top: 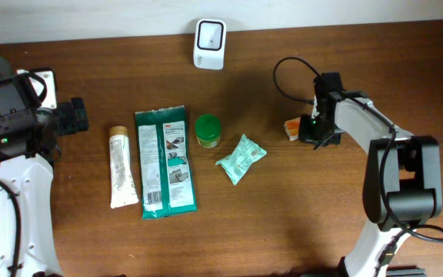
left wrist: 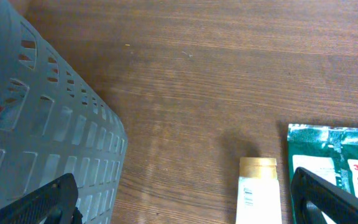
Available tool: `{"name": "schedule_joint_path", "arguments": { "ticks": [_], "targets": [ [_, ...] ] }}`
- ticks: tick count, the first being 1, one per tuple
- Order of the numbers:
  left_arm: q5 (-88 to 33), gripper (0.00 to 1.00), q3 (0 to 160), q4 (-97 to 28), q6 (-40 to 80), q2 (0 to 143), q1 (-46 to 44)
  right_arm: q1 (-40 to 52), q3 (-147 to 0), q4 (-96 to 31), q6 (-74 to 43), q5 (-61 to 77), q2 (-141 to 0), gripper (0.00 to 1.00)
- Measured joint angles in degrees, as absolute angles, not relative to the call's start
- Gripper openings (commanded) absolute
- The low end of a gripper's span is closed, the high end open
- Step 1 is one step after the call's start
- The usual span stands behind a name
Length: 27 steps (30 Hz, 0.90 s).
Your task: Scan the item barcode
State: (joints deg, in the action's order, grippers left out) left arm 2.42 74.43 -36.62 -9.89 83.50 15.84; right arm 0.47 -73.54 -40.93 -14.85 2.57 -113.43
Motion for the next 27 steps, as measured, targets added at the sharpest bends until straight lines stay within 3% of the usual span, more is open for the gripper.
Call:
{"name": "schedule_joint_path", "arguments": {
  "ticks": [7, 15, 20, 24, 27],
  "targets": [
    [2.42, 0.99, 74.43, -36.6, -9.89, 83.5, 15.84, -0.23, -73.08, -26.09, -15.03, 3.11, -113.54, 0.15],
    [2.39, 0.99, 74.43, -36.62, -9.89, 83.5, 15.84, 4.8, -73.08, -23.07, -12.84, 9.56, -113.67, 0.17],
    [2.39, 0.99, 74.43, -36.62, -9.89, 83.5, 15.84, 6.02, -74.32, -27.62, -10.44, 11.81, -113.71, 0.3],
    [2.42, 0.99, 74.43, -36.62, -9.89, 83.5, 15.84, 4.4, -83.35, -42.39, -2.85, 14.26, -113.97, 0.52],
    [2.42, 0.99, 74.43, -36.62, -9.89, 83.5, 15.84, 4.27, -88.58, -47.22, 3.49, 15.05, -113.95, 0.57]
  ]
}}
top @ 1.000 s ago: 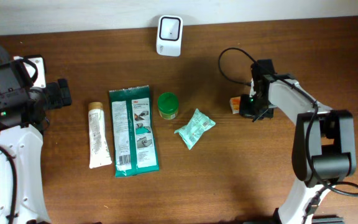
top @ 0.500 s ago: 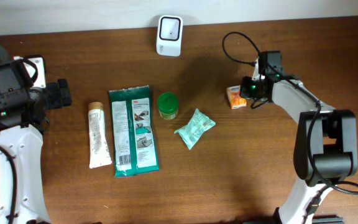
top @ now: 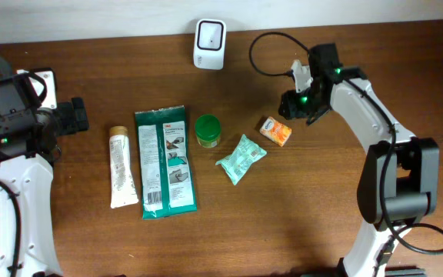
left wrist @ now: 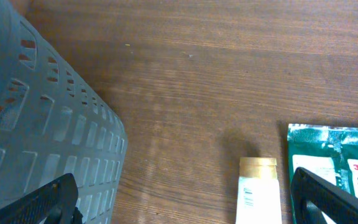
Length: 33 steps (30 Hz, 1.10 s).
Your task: Scan the item barcode
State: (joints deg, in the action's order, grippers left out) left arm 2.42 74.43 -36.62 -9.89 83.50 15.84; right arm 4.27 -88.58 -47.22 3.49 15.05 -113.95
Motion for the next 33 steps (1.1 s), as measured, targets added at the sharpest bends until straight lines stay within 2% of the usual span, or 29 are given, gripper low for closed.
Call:
{"name": "schedule_joint_path", "arguments": {
  "ticks": [6, 23, 24, 26, 33],
  "targets": [
    [2.42, 0.99, 74.43, -36.62, -9.89, 83.5, 15.84, 4.27, -88.86, -49.28, 12.38, 15.38, -114.45, 0.57],
    [2.42, 0.99, 74.43, -36.62, -9.89, 83.5, 15.84, 1.56, -85.82, -49.28, 16.97, 20.99, -117.4, 0.56],
    [2.42, 0.99, 74.43, -36.62, -9.89, 83.5, 15.84, 1.56, -85.34, -48.88, 16.99, 21.15, -117.4, 0.56],
    [2.42, 0.99, 74.43, -36.62, -9.89, 83.5, 15.84, 1.56, -84.51, -48.6, 16.99, 22.02, -117.43, 0.45],
    [2.42, 0.99, 74.43, -36.62, -9.89, 83.5, 15.84, 1.56, -83.81, -47.53, 16.69, 22.87, -117.45, 0.42]
  ]
}}
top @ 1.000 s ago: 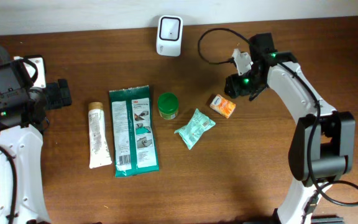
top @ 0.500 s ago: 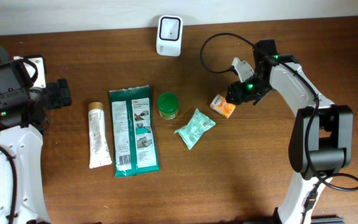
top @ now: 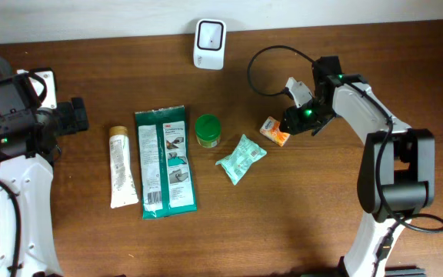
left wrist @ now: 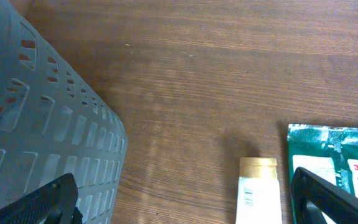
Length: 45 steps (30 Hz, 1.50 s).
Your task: Scan the item barcode
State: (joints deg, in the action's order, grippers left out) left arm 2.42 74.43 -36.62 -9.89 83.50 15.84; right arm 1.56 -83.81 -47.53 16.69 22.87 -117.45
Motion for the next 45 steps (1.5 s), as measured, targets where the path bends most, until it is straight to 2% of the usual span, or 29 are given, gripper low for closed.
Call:
{"name": "schedule_joint_path", "arguments": {
  "ticks": [2, 10, 13, 15, 24, 30, 39, 45],
  "targets": [
    [2.42, 0.99, 74.43, -36.62, -9.89, 83.5, 15.84, 1.56, -81.93, -44.71, 16.23, 22.9, -117.45, 0.41],
    [2.42, 0.99, 74.43, -36.6, -9.89, 83.5, 15.84, 1.56, -79.37, -45.01, 10.24, 23.29, -117.45, 0.14],
    [2.42, 0.99, 74.43, -36.62, -9.89, 83.5, 15.84, 1.56, -79.31, -46.28, 5.74, 23.7, -117.45, 0.12],
    [2.42, 0.99, 74.43, -36.6, -9.89, 83.5, 15.84, 1.56, -79.31, -46.7, 3.92, 23.75, -117.45, 0.06],
    [2.42, 0.99, 74.43, -36.62, -9.89, 83.5, 15.84, 1.56, -79.31, -49.47, -0.4, 25.15, -117.45, 0.04],
    [2.42, 0.99, 74.43, -36.62, -9.89, 83.5, 15.84, -0.84, -79.29, -51.86, 6.02, 44.14, -117.01, 0.04],
    [2.42, 0.99, 74.43, -36.62, -9.89, 83.5, 15.84, -5.15, -79.22, -60.03, 12.03, 70.02, -108.38, 0.04],
    [2.39, 0.99, 74.43, -36.6, -9.89, 83.5, 15.84, -5.04, -79.2, -67.81, 15.14, 80.18, -108.27, 0.04]
  ]
}}
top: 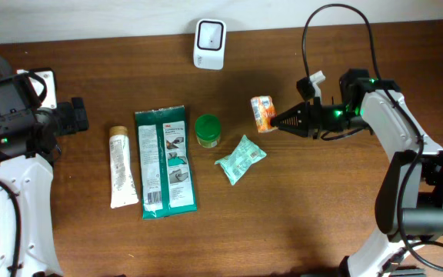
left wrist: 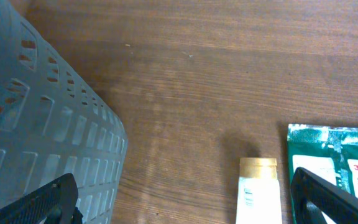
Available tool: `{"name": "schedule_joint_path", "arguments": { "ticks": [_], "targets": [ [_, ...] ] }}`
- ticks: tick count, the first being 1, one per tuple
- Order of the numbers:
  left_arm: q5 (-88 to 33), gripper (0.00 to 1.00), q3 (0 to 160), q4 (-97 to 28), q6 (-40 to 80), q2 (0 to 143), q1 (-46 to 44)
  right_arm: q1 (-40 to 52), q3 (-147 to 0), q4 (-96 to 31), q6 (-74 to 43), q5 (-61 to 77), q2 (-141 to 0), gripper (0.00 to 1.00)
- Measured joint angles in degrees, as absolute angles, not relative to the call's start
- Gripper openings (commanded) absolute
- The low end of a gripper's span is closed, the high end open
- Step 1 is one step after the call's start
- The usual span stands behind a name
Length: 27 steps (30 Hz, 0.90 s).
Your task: Scan the item barcode
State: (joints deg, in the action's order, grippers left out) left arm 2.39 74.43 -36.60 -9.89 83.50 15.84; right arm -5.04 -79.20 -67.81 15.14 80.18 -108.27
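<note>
A small orange box (top: 263,113) is held off the table, standing on end, with my right gripper (top: 277,121) shut on its right side. The white barcode scanner (top: 209,44) stands at the far edge, up and to the left of the box. At the table's left end my left gripper (top: 74,117) hangs open and holds nothing; in the left wrist view the left gripper (left wrist: 185,202) has its dark fingertips (left wrist: 51,200) wide apart over bare wood.
A cream tube (top: 121,167), a green glove pack (top: 165,161), a green round jar (top: 208,130) and a mint packet (top: 241,158) lie in a row mid-table. A grey slotted basket (left wrist: 36,118) stands at the far left.
The orange box lay on the table with my right gripper at its right end. Now it is raised, turned on end, a little further left and back. The left arm is unchanged.
The orange box first sat at the right with my right gripper over it. Then it lay further left, near the mint packet, the gripper apart from it. Then the gripper was at the box, and now holds it up below the scanner's right.
</note>
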Motion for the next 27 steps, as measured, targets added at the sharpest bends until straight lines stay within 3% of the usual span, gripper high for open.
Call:
{"name": "schedule_joint_path", "arguments": {
  "ticks": [9, 27],
  "targets": [
    [2.42, 0.99, 74.43, -36.62, -9.89, 83.5, 15.84, -1.98, -79.2, -77.82, 25.74, 85.62, -105.82, 0.04],
    [2.42, 0.99, 74.43, -36.62, -9.89, 83.5, 15.84, 5.13, -79.2, -78.87, 27.18, 87.11, -98.24, 0.04]
  ]
}}
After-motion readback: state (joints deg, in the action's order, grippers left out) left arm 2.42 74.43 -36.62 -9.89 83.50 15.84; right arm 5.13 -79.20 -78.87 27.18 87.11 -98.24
